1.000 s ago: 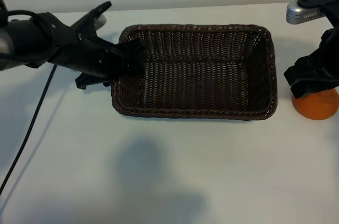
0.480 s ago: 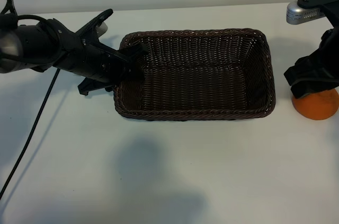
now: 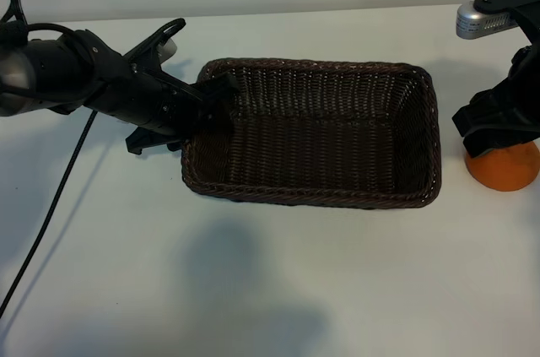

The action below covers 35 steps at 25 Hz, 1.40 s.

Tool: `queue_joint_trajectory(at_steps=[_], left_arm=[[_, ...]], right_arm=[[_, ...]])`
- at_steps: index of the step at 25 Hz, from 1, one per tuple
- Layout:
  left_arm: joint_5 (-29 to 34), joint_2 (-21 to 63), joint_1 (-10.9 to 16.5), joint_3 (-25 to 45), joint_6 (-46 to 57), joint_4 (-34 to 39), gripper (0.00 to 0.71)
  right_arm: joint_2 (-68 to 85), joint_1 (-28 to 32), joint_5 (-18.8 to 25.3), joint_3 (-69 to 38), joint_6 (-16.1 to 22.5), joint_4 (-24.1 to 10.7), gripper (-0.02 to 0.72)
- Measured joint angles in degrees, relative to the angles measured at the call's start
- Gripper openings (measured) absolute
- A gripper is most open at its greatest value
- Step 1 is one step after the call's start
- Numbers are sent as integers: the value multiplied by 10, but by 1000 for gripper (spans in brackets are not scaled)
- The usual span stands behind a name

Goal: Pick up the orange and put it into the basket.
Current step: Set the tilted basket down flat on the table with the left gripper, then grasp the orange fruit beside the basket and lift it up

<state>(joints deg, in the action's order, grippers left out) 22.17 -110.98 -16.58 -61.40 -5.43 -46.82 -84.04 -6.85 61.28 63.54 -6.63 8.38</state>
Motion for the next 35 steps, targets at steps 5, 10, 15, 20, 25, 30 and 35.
queue_joint_trajectory(at_steps=[5,10,15,20,25,30,35], left_arm=[[12,0,0,-1,-1,-1,691],[29,25,0,-2,6,35,694],[48,67,6,-4,58,110,679],[82,95,13,-4,127,208,668],[120,117,15,-27,163,266,659],[208,124,15,-105,165,310,647],[286,124,15,-180,184,384,631]], right_arm=[[0,0,1,0,0,0,558],[0,0,1,0,0,0,558],[0,0,3,0,0,0,558],[0,0,3,0,0,0,558],[0,0,3,0,0,0,558],[0,0,3,0,0,0,558],[0,0,3,0,0,0,558]])
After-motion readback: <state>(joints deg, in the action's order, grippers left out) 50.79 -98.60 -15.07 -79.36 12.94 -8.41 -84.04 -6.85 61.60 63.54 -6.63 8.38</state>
